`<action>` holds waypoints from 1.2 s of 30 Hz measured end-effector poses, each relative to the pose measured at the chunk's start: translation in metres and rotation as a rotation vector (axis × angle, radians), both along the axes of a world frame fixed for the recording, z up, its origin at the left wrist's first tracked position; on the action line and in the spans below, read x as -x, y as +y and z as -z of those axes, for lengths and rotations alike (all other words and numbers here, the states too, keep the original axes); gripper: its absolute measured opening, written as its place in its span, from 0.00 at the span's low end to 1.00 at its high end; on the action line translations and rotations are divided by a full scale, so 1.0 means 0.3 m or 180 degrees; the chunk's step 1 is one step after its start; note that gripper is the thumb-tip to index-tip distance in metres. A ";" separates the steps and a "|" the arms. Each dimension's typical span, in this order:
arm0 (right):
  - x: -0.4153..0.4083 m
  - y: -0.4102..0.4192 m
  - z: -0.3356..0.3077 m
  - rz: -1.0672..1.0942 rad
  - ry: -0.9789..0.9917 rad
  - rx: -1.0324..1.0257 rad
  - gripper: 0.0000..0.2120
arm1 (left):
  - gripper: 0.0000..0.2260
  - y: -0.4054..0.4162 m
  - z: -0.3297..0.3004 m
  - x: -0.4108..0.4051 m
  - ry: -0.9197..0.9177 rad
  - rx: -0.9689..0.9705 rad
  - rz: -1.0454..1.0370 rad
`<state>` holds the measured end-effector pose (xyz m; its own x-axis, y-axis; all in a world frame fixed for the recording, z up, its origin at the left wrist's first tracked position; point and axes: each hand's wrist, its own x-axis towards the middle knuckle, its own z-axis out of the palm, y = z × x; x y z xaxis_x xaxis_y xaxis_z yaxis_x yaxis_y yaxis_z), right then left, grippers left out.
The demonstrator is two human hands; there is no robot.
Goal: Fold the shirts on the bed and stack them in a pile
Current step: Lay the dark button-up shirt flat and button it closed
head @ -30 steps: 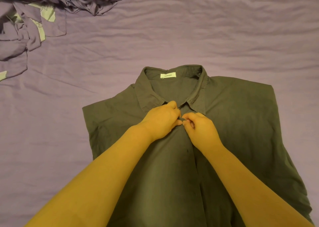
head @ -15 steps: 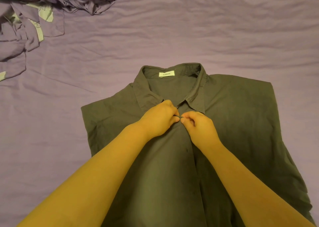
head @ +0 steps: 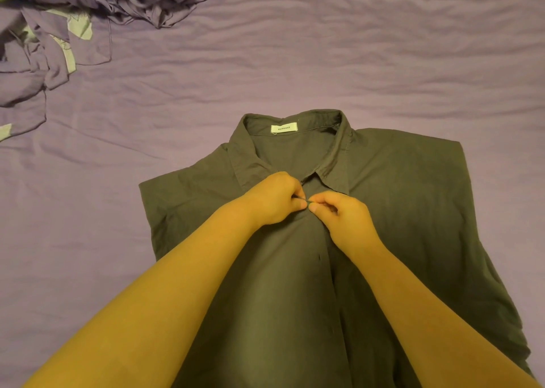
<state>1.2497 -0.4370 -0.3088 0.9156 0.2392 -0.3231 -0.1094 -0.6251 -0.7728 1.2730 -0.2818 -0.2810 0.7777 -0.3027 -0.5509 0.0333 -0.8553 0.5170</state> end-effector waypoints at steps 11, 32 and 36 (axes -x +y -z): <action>0.013 0.030 0.009 0.0145 -0.0116 0.0402 0.10 | 0.11 -0.003 0.019 0.032 -0.0134 -0.0083 -0.0126; 0.024 0.044 -0.004 -0.0384 -0.0347 0.1079 0.15 | 0.13 -0.032 -0.030 0.008 -0.0026 -0.0647 0.0058; 0.029 0.054 0.003 -0.0168 -0.0254 0.0990 0.14 | 0.13 -0.035 -0.025 -0.004 0.0113 -0.0591 0.0034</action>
